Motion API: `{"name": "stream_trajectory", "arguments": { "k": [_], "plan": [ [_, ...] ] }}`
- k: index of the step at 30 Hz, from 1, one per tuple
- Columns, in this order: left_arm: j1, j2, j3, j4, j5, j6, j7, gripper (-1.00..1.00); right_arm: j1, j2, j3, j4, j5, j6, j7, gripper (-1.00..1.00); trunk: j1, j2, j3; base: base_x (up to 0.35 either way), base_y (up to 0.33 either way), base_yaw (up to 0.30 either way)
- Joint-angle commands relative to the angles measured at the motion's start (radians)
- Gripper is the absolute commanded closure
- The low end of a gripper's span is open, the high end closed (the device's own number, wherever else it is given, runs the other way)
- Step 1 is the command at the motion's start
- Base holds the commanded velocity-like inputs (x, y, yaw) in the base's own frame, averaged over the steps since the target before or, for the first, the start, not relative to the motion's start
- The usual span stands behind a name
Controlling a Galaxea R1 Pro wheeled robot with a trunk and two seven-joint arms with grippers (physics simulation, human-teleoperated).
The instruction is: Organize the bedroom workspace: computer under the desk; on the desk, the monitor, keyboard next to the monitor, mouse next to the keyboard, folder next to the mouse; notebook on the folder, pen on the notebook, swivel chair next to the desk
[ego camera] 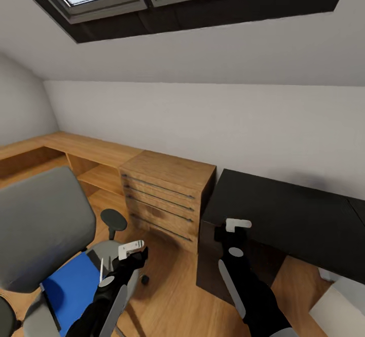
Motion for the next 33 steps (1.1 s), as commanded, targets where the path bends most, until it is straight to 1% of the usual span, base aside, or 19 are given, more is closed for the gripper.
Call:
{"name": "stream_trajectory", "arguments": {
  "k": [1, 4, 8, 15, 21, 33],
  "plan": [
    [-0.001, 0.001, -0.002, -0.001, 0.01, 0.004, 0.008, -1.0, -0.001, -0.001, 0.002, -0.001, -0.01, 0.003, -0.007, 1.0, 0.001, -0.001, -0.002, 0.301, -0.086, 0.083],
    [-0.001, 0.0, 0.0, -0.001, 0.01, 0.003, 0.008, -1.0, -0.001, -0.001, 0.002, -0.001, -0.01, 0.004, -0.004, 1.0, 0.001, -0.001, -0.002, 0.179, -0.051, 0.045],
    [-0.001, 0.001, 0.001, -0.001, 0.009, 0.002, 0.008, -1.0, -0.001, -0.001, 0.004, -0.001, -0.01, 0.004, -0.003, 1.0, 0.001, -0.001, -0.002, 0.037, -0.065, 0.009],
    [-0.001, 0.001, 0.001, -0.001, 0.009, 0.002, 0.009, -1.0, -0.001, -0.001, 0.005, 0.003, -0.009, 0.003, -0.007, 1.0, 0.001, -0.001, -0.002, 0.079, -0.26, 0.043],
    [-0.001, 0.001, 0.001, -0.001, 0.009, 0.002, 0.009, -1.0, -0.001, -0.001, 0.005, 0.005, -0.01, 0.003, -0.007, 1.0, 0.001, -0.001, -0.002, 0.262, -0.171, 0.213],
    [-0.001, 0.001, 0.001, -0.001, 0.008, 0.002, 0.009, -1.0, -0.001, -0.001, 0.006, 0.026, -0.01, 0.003, -0.003, 1.0, 0.001, -0.001, -0.002, 0.312, -0.013, 0.019]
  ]
}}
